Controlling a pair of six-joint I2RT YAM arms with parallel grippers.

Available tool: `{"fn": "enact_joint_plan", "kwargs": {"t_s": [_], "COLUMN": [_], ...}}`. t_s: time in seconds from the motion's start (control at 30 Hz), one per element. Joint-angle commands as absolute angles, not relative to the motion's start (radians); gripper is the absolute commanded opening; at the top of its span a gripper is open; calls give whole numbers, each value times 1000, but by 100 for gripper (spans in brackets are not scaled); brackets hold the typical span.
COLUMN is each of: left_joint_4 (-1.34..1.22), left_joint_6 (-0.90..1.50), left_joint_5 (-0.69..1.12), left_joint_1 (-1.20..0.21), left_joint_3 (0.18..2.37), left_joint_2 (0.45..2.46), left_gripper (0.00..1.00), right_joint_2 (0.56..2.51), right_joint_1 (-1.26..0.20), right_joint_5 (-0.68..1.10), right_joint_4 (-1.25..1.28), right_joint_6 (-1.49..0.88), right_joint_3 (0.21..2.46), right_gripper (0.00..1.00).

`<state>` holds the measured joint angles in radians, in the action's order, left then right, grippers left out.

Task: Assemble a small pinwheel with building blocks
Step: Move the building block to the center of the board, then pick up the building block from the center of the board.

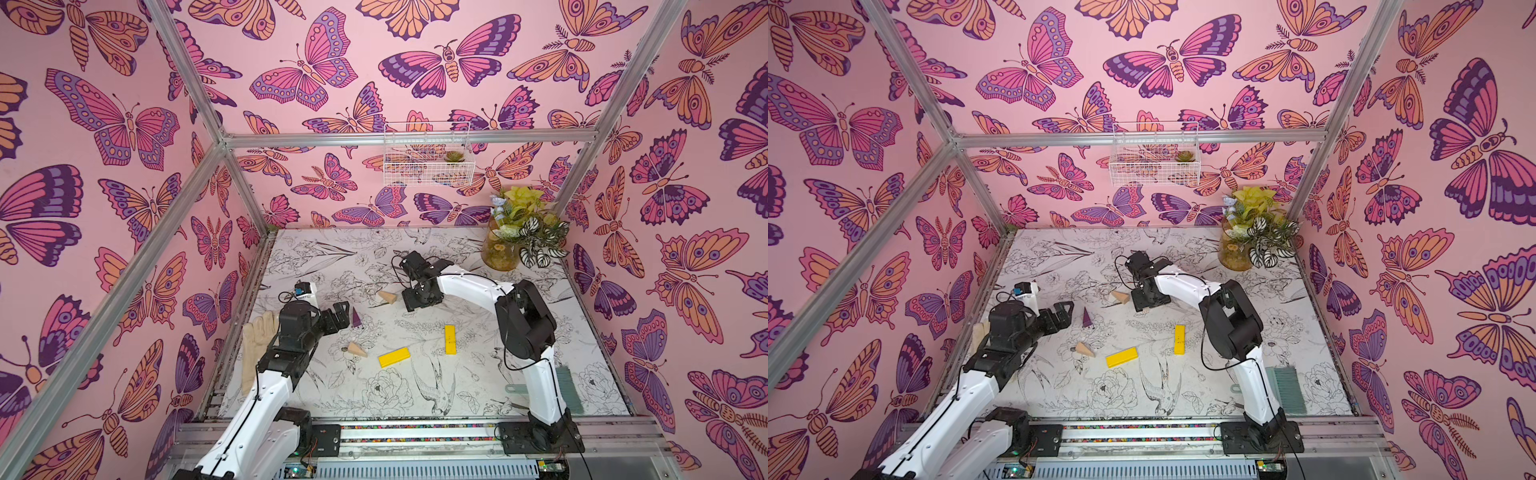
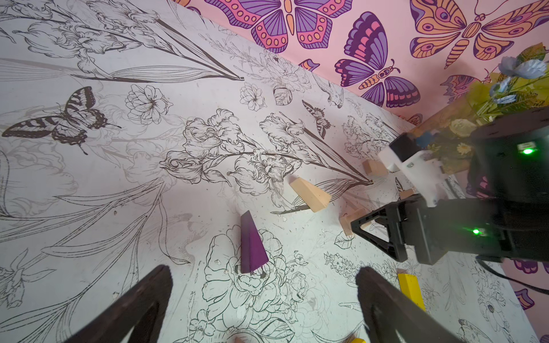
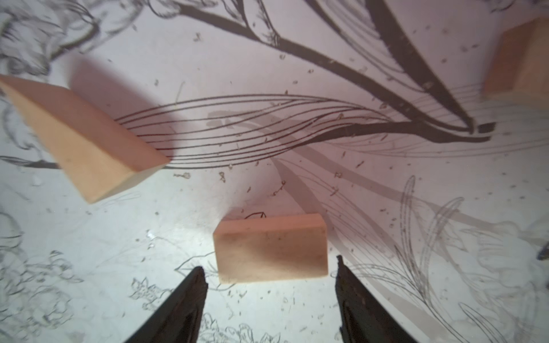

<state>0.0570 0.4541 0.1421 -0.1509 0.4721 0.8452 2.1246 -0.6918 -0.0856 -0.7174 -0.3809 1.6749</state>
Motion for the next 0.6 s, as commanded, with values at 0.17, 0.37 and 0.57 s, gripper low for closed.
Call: {"fn": "enact_joint_plan", "kwargs": {"t_s": [0.17,0.37,0.57], "left_joint_4": [86,87,87], "left_joint_6": [454,459,459], "left_joint_5": [147,153,156], "left_joint_1": [-154,-154,-156], "left_joint_3": [465,466,468], "left_joint_2": [838,841,846], "left_gripper": [100,100,100], "right_joint_2": [1972,2049,2225], "right_joint_1": [-623,-547,-490], "right_joint_5": [-122,-120,-117], "right_joint_4": [-765,-779,-838], "right_joint_6": [-369,-347,-340], "right_joint_3": [1648,1686,1865], "right_gripper": [75,75,77]}}
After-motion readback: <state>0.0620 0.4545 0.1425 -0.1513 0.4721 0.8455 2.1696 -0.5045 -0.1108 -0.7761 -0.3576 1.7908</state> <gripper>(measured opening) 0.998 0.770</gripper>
